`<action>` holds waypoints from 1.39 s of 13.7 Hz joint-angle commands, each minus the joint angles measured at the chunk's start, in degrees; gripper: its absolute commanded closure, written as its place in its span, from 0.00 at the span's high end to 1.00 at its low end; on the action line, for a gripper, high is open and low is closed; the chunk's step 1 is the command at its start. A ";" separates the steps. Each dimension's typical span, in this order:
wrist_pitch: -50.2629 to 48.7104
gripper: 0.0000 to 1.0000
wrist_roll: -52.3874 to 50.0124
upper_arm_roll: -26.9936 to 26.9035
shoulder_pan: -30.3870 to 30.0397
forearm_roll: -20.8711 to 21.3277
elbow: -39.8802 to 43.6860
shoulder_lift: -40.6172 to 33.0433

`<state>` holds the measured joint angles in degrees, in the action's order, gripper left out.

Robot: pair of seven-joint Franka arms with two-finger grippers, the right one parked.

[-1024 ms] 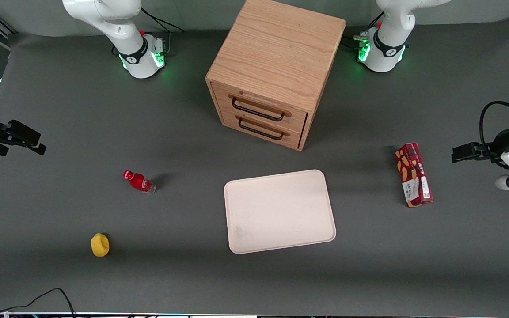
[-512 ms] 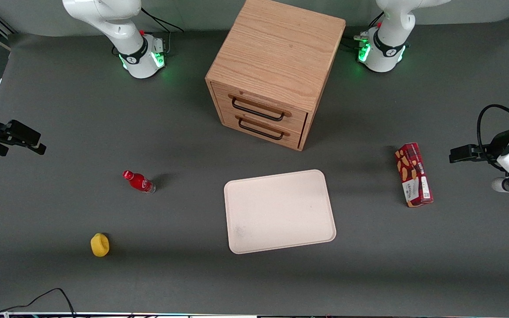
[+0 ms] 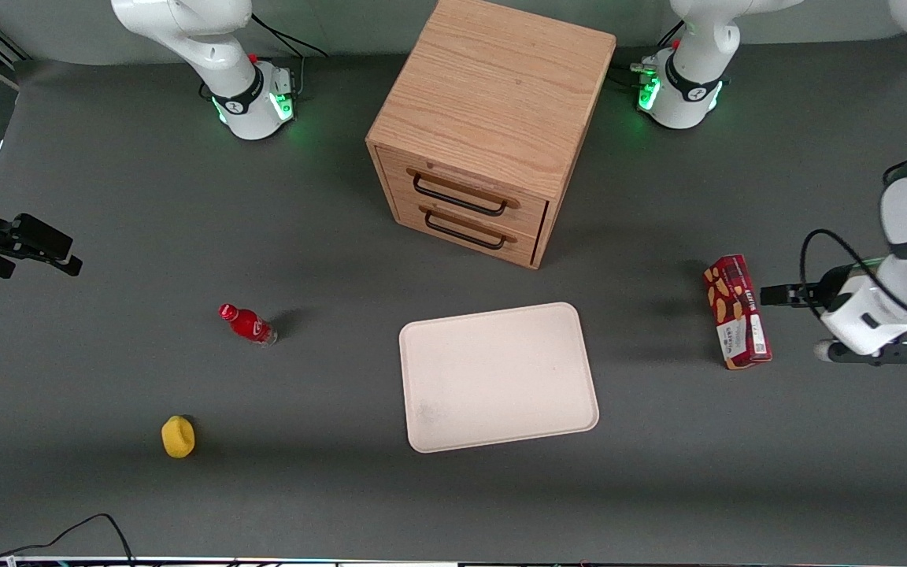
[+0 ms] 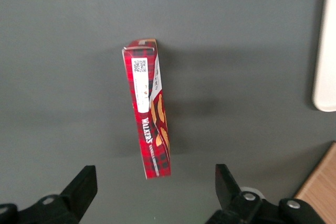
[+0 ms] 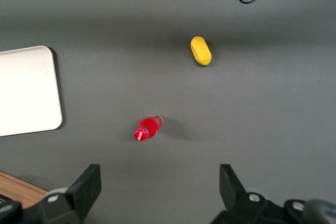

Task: Place red cookie box on tray
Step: 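Close the left gripper on the red cookie box's end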

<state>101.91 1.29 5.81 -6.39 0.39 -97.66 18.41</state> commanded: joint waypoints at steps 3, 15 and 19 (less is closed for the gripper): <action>15.57 1.00 0.46 -0.36 -0.64 0.14 -11.23 0.29; 28.08 0.00 -0.14 -0.36 -2.23 0.22 -16.96 3.74; 10.83 0.00 -3.03 0.34 -0.57 -0.21 -4.70 3.38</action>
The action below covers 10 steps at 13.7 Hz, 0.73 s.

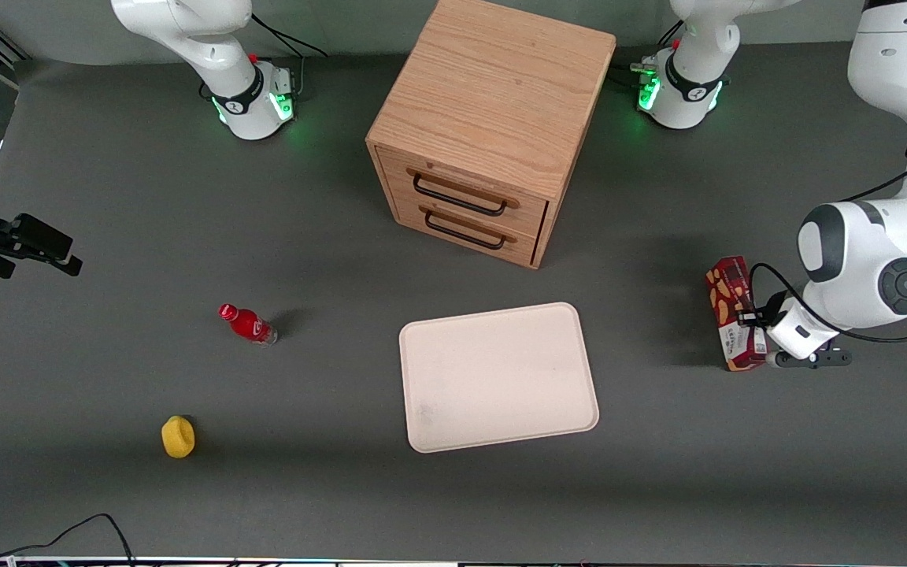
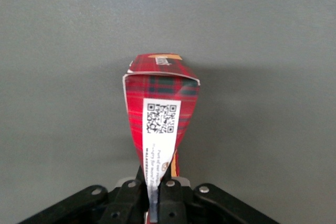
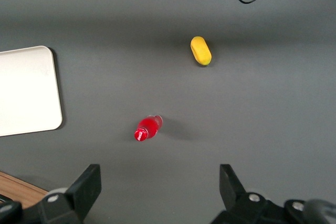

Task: Place red cookie box on tray
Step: 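Close the left gripper on the red cookie box's end, then lift the box and carry it over the white tray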

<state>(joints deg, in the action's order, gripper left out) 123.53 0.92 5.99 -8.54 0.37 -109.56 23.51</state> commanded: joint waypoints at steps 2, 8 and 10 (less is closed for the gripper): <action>-17.69 0.00 -10.02 0.16 7.10 -0.55 16.09 0.56; -17.63 0.00 -30.17 0.16 21.35 -0.90 30.28 11.37; -17.54 0.00 -32.64 0.16 24.43 -0.81 31.77 13.83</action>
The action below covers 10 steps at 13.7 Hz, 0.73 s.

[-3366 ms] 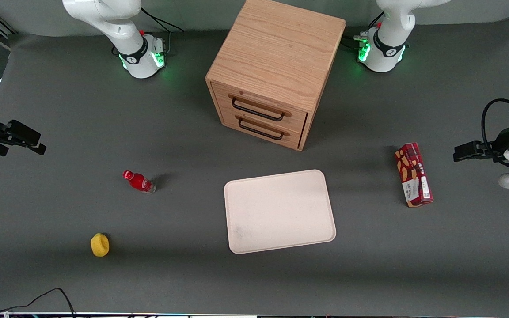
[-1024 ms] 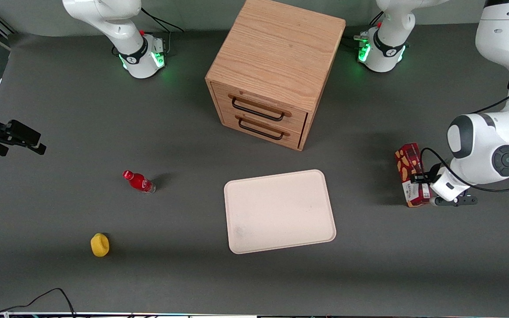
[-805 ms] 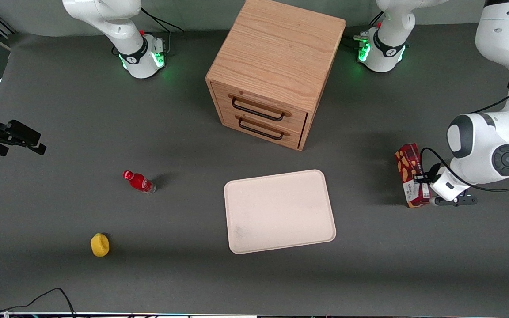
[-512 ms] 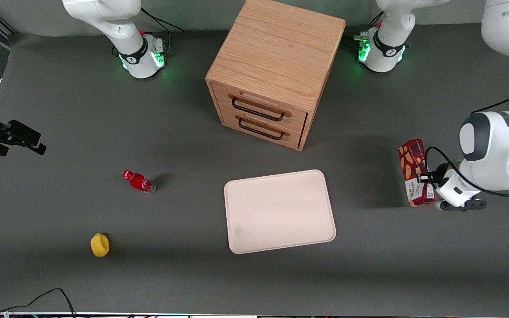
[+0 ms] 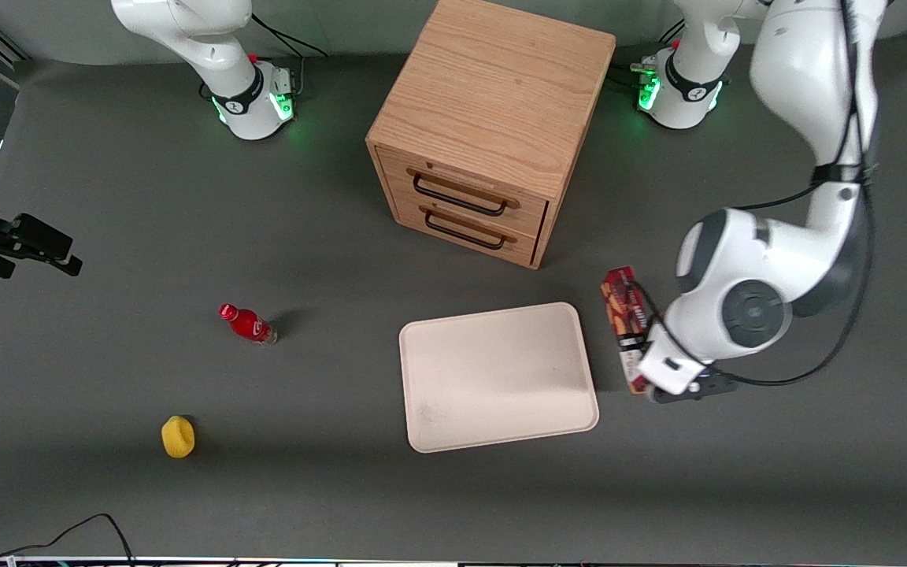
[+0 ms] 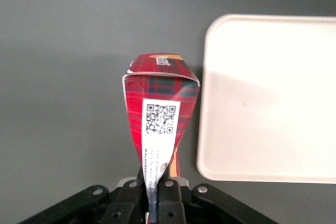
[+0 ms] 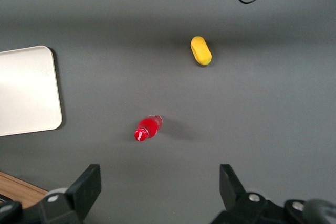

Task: Place red cookie box on tray
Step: 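Lift the box and carry it over the white tray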

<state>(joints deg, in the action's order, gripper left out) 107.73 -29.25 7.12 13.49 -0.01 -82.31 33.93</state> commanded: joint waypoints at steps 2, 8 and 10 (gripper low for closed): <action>3.58 0.00 -3.97 -1.05 4.96 -0.17 4.62 5.88; 10.99 0.00 -7.23 -1.05 7.86 0.36 4.53 9.66; 13.19 0.65 -7.31 -1.05 7.95 0.45 4.44 10.54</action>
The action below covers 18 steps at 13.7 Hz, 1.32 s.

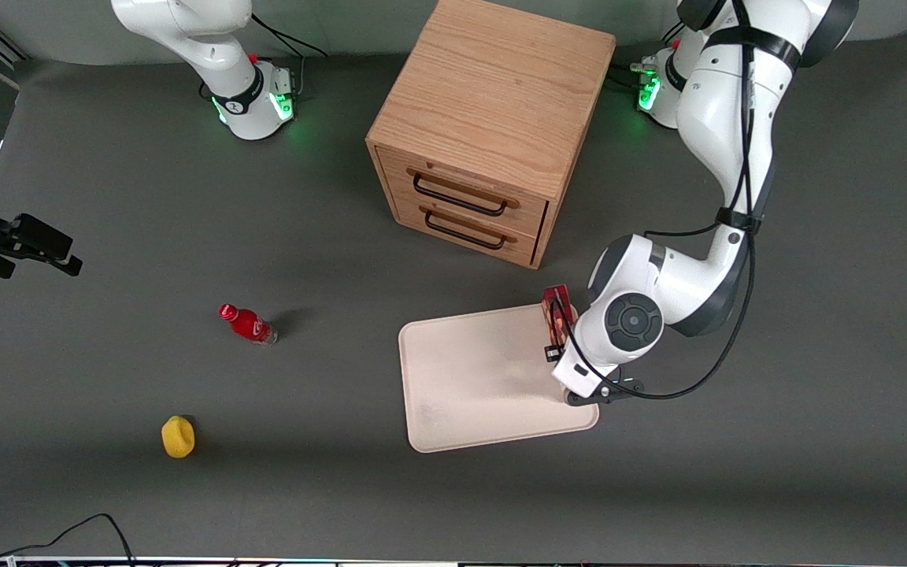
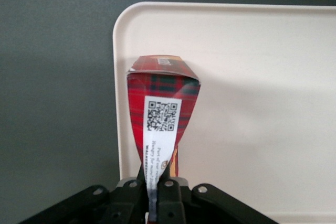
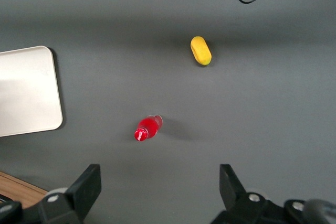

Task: Place red cookie box on tray
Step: 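Lift the box and carry it over the white tray, then lower the box onto the tray and open the left gripper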

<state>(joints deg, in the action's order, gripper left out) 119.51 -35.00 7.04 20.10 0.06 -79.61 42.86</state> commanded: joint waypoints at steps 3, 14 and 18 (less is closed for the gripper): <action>1.78 1.00 -1.30 -0.97 1.44 1.34 1.73 1.26; -27.12 1.00 15.39 -1.24 -12.61 -0.15 4.90 -15.69; -24.00 1.00 20.47 -1.50 -18.49 0.82 -7.27 -26.92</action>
<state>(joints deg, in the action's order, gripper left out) 91.70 -18.14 5.44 4.29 0.62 -75.84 24.08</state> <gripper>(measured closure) 0.000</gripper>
